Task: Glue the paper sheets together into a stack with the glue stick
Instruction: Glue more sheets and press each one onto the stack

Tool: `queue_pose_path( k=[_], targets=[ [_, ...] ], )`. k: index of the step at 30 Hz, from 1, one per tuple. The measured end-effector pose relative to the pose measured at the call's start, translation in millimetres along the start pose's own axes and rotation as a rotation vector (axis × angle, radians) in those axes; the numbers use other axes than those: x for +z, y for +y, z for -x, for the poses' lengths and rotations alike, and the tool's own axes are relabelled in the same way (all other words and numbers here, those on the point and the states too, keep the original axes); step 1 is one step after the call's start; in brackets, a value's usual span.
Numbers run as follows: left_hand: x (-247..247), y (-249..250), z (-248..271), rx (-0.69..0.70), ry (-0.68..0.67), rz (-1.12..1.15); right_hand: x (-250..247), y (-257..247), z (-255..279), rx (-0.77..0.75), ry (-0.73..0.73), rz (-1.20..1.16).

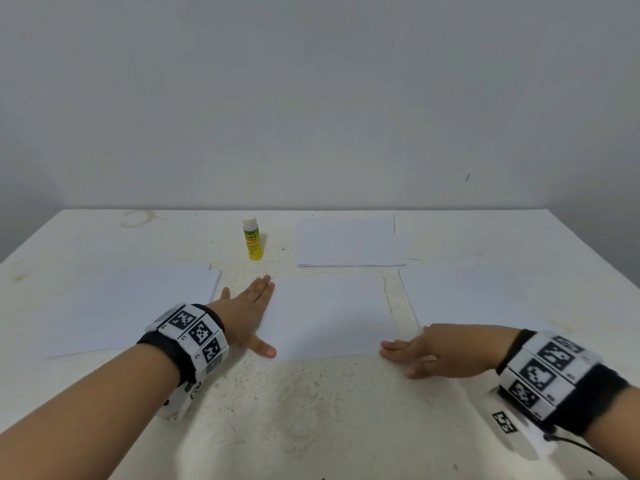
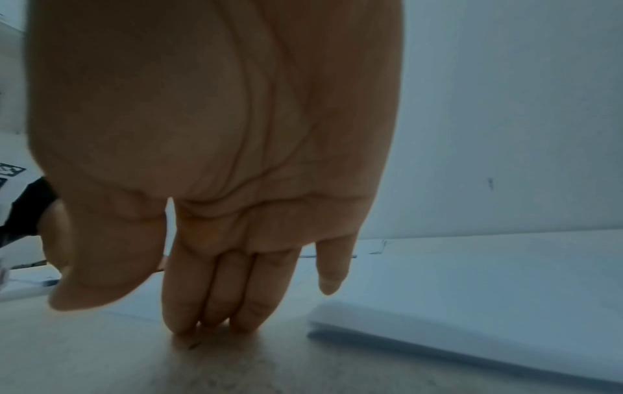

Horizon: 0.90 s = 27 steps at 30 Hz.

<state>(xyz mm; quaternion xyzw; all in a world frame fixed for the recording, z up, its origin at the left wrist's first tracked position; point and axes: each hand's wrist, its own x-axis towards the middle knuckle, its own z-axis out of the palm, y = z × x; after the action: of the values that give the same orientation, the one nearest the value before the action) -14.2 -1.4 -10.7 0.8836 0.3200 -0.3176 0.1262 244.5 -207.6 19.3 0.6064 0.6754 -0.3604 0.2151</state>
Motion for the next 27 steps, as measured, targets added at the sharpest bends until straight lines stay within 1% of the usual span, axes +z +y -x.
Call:
queue_pose_path(
  k=[2,4,6,7,9,11,12,13,16,18,23,27],
  targets=[
    [0.1,-0.4,0.0,0.000,-0.001,-0.002,-0.1,2.6,3.0,0.029,0.008,-0.026],
    [-0.1,-0.9,-0.4,0.000,-0.006,-0.015,-4.4,-1.6,4.8,0.062,0.019,-0.002],
    [0.7,-1.2,-0.6,-0.003,-0.006,-0.037,-13.4,-6.9,7.9,0.120,0.064,0.030],
    [1.2,-1.8,-1.0,-0.007,0.000,-0.050,-19.9,-9.6,8.1,0.160,0.116,0.049],
    [2.9,-3.0,-3.0,-0.013,0.011,-0.054,-34.1,-11.5,3.1,0.216,0.322,0.039],
    [4.7,-3.8,-5.0,-0.014,0.018,-0.039,-43.9,-7.9,-14.0,0.225,0.540,-0.048],
    [5.2,-3.9,-5.6,-0.013,0.021,-0.032,-47.1,-6.1,-24.4,0.222,0.593,-0.092],
    [5.4,-4.2,-5.8,-0.012,0.020,-0.023,-49.3,-5.8,-34.5,0.223,0.591,-0.120],
    [4.5,-5.1,-5.6,-0.006,-0.003,0.000,-48.9,-10.5,-60.4,0.226,0.411,-0.140],
    [3.3,-4.6,-4.7,-0.005,-0.019,-0.004,-48.1,-12.2,-69.7,0.250,0.342,-0.122],
    [3.0,-4.8,-4.6,-0.009,-0.017,0.007,-51.6,-12.2,-73.2,0.338,0.350,-0.145],
    [2.9,-3.7,-3.5,-0.013,-0.028,-0.017,-50.1,-10.9,-73.9,0.330,0.346,-0.174]
  ],
)
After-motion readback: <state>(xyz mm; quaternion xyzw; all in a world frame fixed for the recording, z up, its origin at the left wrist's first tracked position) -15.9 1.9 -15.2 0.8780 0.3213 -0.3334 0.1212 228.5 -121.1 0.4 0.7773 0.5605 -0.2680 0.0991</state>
